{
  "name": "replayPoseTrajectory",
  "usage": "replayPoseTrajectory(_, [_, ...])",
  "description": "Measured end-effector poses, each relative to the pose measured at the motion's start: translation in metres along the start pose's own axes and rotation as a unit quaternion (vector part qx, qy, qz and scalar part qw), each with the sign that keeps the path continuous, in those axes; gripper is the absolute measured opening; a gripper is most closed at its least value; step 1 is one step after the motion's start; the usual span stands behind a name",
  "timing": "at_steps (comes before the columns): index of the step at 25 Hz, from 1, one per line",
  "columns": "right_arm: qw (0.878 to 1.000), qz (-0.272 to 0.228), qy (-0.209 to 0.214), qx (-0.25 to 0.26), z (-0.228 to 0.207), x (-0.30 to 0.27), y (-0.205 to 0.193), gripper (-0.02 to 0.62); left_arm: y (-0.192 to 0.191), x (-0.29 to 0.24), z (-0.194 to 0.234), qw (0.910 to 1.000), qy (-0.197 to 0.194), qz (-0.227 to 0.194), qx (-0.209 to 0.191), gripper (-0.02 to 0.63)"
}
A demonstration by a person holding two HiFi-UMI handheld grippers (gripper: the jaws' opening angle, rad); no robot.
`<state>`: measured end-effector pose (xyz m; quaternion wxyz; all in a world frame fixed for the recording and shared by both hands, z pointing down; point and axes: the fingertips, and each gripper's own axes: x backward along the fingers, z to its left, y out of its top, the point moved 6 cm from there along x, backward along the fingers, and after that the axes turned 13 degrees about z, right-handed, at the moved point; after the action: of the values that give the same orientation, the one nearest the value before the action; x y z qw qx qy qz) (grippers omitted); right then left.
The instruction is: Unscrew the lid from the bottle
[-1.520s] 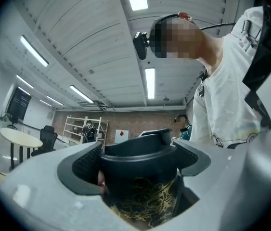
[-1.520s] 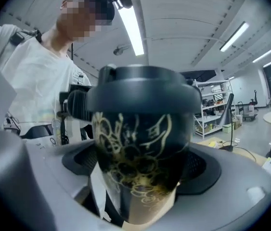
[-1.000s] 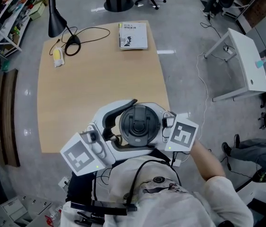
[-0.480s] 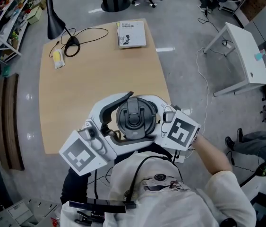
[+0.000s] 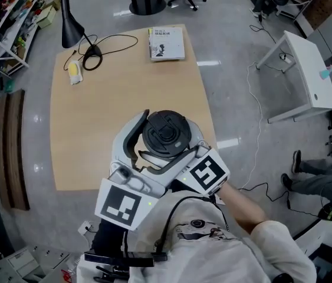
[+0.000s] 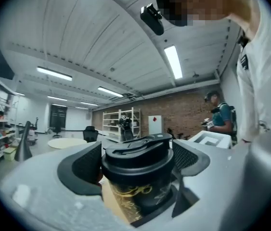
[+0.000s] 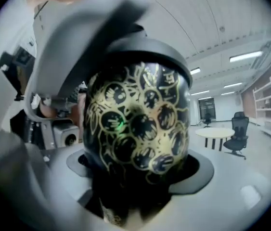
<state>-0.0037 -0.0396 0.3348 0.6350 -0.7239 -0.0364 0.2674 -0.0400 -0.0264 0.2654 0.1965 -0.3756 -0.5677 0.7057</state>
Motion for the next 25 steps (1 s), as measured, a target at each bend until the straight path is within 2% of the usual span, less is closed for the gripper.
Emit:
replayPoseTrajectory(2, [0.998, -0.026, 0.051, -0.007, 0.001, 0.006, 0.007, 0.423, 0.002, 0.015, 0.001, 0.9971, -0.071, 0.010, -0.023, 0.466])
replayPoseTrajectory(4, [0.993, -0.043, 0.108, 0.015, 0.004, 0.016, 0.013, 0.423, 0.008, 0.028, 0.004, 0.9883, -0.136, 0.007, -0.069, 0.469])
replayPoseTrajectory(5, [0.989, -0.040, 0.140, 0.037, 0.008, 0.021, 0.014, 0.423, 0.013, 0.031, 0.005, 0.9803, -0.166, 0.002, -0.106, 0.469])
replayPoseTrajectory(7, [0.973, -0.003, 0.205, 0.107, 0.019, 0.027, 0.013, 0.423, 0.020, 0.028, -0.006, 0.9526, -0.244, -0.004, -0.181, 0.469])
replayPoseTrajectory(8, [0.961, 0.016, 0.235, 0.144, 0.026, 0.028, 0.012, 0.423, 0.020, 0.025, -0.013, 0.9375, -0.285, -0.002, -0.199, 0.469])
replayPoseTrajectory(9, [0.951, 0.026, 0.258, 0.169, 0.031, 0.029, 0.012, 0.423, 0.018, 0.022, -0.017, 0.9267, -0.317, 0.001, -0.202, 0.475])
replayPoseTrajectory(10, [0.946, 0.030, 0.270, 0.176, 0.033, 0.029, 0.012, 0.423, 0.015, 0.021, -0.018, 0.9228, -0.334, 0.002, -0.193, 0.479])
replayPoseTrajectory(11, [0.947, 0.034, 0.271, 0.171, 0.032, 0.028, 0.012, 0.423, 0.013, 0.019, -0.016, 0.9255, -0.334, -0.001, -0.179, 0.477])
replayPoseTrajectory(12, [0.951, 0.041, 0.260, 0.160, 0.029, 0.026, 0.011, 0.423, 0.012, 0.018, -0.014, 0.9332, -0.320, -0.007, -0.163, 0.476])
replayPoseTrajectory(14, [0.968, 0.058, 0.204, 0.135, 0.017, 0.022, 0.007, 0.423, 0.010, 0.010, -0.006, 0.9588, -0.256, -0.020, -0.121, 0.476])
replayPoseTrajectory(16, [0.986, 0.076, 0.086, 0.117, -0.002, 0.014, 0.003, 0.423, 0.010, -0.002, 0.005, 0.9867, -0.142, -0.029, -0.074, 0.476])
replayPoseTrajectory(17, [0.990, 0.079, 0.015, 0.112, -0.010, 0.009, 0.002, 0.423, 0.010, -0.007, 0.008, 0.9954, -0.077, -0.031, -0.048, 0.476])
replayPoseTrajectory(18, [0.991, 0.072, -0.045, 0.104, -0.016, 0.004, 0.001, 0.423, 0.010, -0.011, 0.009, 0.9990, -0.019, -0.034, -0.022, 0.477])
replayPoseTrajectory(19, [0.991, 0.056, -0.082, 0.089, -0.018, 0.001, 0.001, 0.423, 0.009, -0.013, 0.008, 0.9989, 0.027, -0.038, -0.003, 0.476])
replayPoseTrajectory(20, [0.993, 0.034, -0.094, 0.069, -0.017, -0.001, 0.001, 0.423, 0.009, -0.014, 0.006, 0.9976, 0.057, -0.038, 0.007, 0.477])
replayPoseTrajectory(21, [0.995, 0.014, -0.089, 0.049, -0.015, -0.002, 0.001, 0.423, 0.008, -0.014, 0.003, 0.9969, 0.070, -0.033, 0.011, 0.477])
replayPoseTrajectory(22, [0.996, 0.001, -0.075, 0.039, -0.013, -0.002, 0.002, 0.423, 0.007, -0.013, 0.002, 0.9974, 0.067, -0.025, 0.015, 0.477])
replayPoseTrajectory(24, [0.998, -0.003, -0.038, 0.050, -0.007, -0.001, 0.003, 0.423, 0.006, -0.008, 0.001, 0.9995, 0.025, -0.017, 0.011, 0.477])
replayPoseTrajectory(25, [0.998, -0.002, -0.018, 0.060, -0.003, 0.000, 0.005, 0.423, 0.006, -0.003, 0.001, 0.9999, -0.001, -0.015, -0.006, 0.477])
